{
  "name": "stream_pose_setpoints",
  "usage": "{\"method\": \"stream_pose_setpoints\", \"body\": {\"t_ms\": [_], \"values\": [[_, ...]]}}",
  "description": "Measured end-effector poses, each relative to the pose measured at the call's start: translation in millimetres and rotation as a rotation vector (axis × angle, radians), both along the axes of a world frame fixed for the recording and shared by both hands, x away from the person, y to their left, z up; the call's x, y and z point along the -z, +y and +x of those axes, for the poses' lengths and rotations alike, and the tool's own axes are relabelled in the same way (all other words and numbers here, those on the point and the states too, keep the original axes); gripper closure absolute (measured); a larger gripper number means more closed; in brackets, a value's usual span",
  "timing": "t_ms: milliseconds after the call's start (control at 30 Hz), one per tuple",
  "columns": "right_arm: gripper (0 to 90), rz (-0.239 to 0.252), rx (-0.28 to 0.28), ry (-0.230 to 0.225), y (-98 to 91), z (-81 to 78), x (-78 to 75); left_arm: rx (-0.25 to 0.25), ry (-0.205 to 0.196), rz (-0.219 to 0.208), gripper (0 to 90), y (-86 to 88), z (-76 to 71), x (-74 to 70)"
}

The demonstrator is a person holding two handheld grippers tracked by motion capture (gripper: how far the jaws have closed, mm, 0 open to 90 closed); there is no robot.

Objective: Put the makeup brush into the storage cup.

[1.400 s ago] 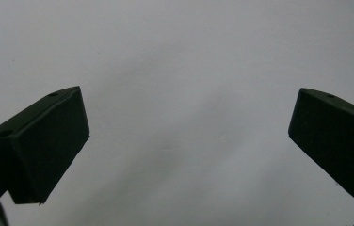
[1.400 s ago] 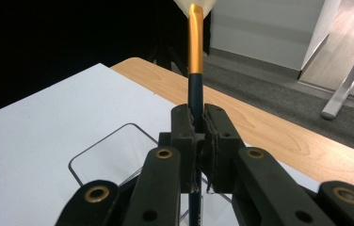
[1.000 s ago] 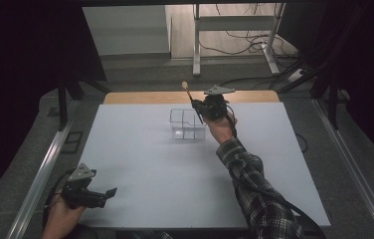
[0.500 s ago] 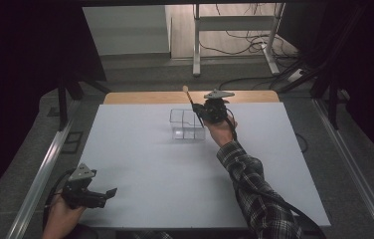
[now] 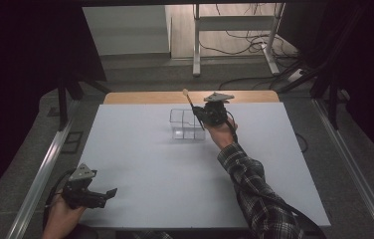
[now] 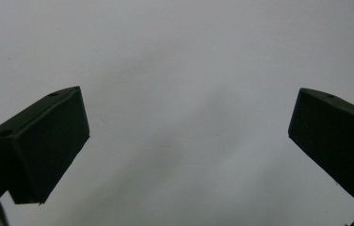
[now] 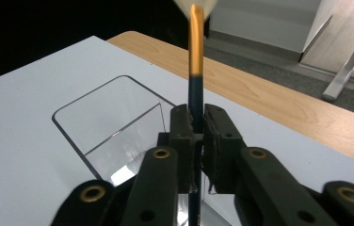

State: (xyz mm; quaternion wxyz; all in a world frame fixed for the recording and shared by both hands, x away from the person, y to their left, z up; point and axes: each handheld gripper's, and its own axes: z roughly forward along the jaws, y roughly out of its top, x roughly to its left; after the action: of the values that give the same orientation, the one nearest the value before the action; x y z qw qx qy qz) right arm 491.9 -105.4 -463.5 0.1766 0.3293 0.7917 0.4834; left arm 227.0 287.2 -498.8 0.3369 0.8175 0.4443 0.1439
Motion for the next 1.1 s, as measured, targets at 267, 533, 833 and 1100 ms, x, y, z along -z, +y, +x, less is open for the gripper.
{"method": "stream_pose_setpoints", "body": {"t_ms": [267, 533, 833, 1100], "values": [[48.5, -0.034, 0.010, -0.033, 3.2, -2.1, -4.4, 0.001, 0.001, 0.001, 0.0, -0.3, 0.1, 0.0], [16.8, -0.079, 0.016, -0.030, 6.4, 3.1, -4.4, 0.002, 0.002, 0.002, 0.0, -0.4, 0.1, 0.0], [0.5, -0.074, 0.034, 0.032, 6.0, 6.3, -5.7, 0.001, 0.002, 0.003, 0.0, -0.4, 0.2, 0.0], [0.0, -0.080, 0.013, 0.038, 4.2, 3.2, -11.5, -0.002, 0.002, 0.000, 0.0, -0.1, 0.2, -0.2]]}}
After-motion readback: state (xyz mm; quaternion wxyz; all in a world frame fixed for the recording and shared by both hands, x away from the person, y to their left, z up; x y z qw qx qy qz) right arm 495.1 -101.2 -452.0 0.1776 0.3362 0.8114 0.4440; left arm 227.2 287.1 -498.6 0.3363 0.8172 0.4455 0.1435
